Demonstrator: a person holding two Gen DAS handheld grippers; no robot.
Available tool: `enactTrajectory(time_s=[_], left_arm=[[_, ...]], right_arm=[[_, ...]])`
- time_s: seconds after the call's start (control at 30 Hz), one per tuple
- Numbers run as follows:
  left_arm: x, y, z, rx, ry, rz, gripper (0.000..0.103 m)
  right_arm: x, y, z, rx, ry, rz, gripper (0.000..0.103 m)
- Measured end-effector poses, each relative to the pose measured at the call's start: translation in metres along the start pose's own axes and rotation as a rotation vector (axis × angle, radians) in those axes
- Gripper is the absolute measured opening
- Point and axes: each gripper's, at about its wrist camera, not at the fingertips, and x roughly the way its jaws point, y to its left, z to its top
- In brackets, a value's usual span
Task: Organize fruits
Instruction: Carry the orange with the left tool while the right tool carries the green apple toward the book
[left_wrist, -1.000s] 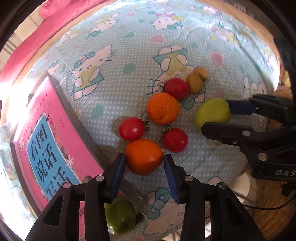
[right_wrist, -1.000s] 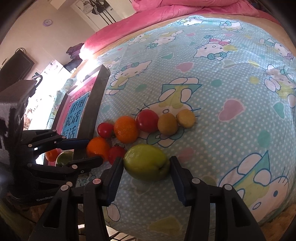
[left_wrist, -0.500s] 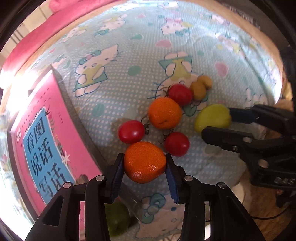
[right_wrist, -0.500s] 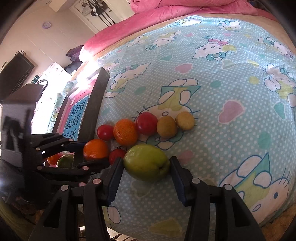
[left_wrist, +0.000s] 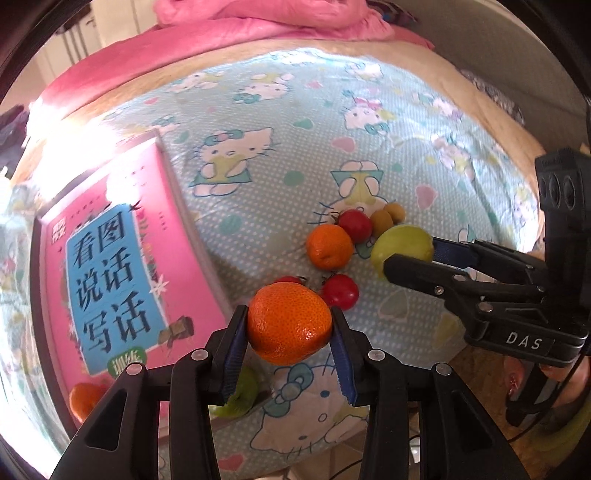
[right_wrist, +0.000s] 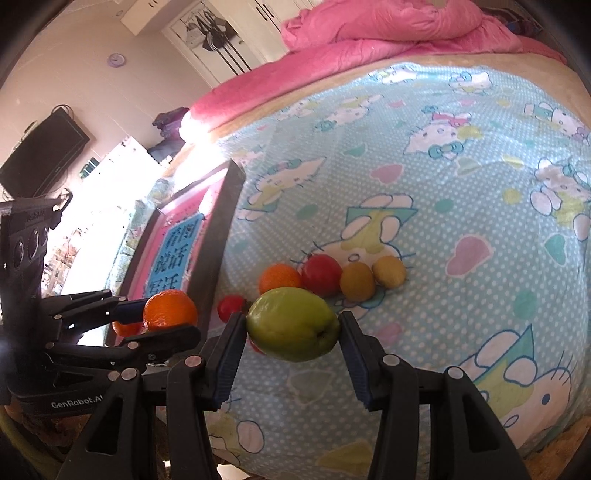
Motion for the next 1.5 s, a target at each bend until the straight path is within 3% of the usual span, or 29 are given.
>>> enactTrajectory(time_s=[0.3,0.63,1.07,1.5], left_arm=[[-0.015,0.029,-0.013,-0.123,-0.048,0.001,0.044],[-0.036,0.066,-0.025,-0.233,-0.097,0.028,0.044],[-0.064,0.123,-0.047,-0.373,-0.144,0.089,0.044],[-0.076,0.154,-0.069,-0.450,-0.162,0.107,0.044]], right_arm=[[-0.013,0.017,0.003,-0.049,-0.078,0.050,0.051],[-0.017,0.030,0.001,-0.099,-0.102,0.072,0.051],[-0.014,0.048,-0.004,-0.157,-0.101,0.100,0.051],[-0.007,0.095,-0.018,-0.258,-0.077,0.164,0.051]])
